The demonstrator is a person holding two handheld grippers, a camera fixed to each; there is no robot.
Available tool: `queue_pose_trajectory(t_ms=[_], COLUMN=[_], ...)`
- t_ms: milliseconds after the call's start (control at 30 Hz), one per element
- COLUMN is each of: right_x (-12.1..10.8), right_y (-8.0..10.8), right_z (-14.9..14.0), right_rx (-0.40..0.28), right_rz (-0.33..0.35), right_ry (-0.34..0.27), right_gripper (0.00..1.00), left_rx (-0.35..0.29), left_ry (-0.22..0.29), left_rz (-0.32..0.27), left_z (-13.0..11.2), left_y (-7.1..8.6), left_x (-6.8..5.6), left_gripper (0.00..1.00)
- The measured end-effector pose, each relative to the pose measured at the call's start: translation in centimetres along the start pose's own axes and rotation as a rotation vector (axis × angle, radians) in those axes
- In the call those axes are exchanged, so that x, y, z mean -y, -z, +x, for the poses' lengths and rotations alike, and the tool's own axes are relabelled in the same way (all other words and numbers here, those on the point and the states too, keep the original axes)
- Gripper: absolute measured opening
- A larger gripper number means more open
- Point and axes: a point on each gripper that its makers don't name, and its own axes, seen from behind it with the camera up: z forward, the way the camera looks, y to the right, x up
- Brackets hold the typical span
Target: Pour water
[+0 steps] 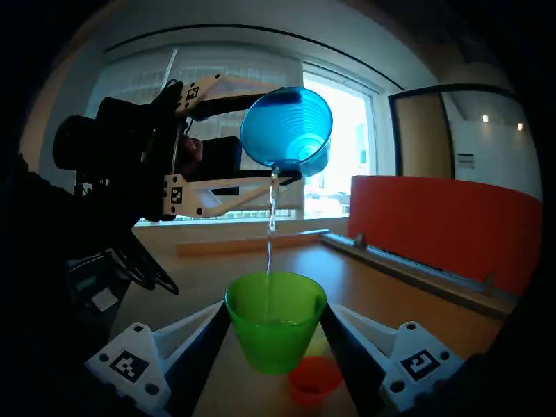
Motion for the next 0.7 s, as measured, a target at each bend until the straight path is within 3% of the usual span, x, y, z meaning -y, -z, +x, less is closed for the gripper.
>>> queue_pose_trajectory(t_ms=[400, 700], right_x=[-0.23, -0.27], right_y=[0.24, 0.31], right_z=[0.05, 0.16], right_rx=[-0.005, -0.009], right_rz=[-0.004, -0.005], right_ry=[-0.004, -0.004], right_gripper=[0.90, 0.90], left_rx=[0.008, 0.008], left_ry=[-0.054, -0.086], left_rz=[0.009, 0.013], left_z=[0.08, 0.58], left_y=[-0.18, 0.21], left_x=[0.57, 0.34], left_gripper=[0.85, 0.85])
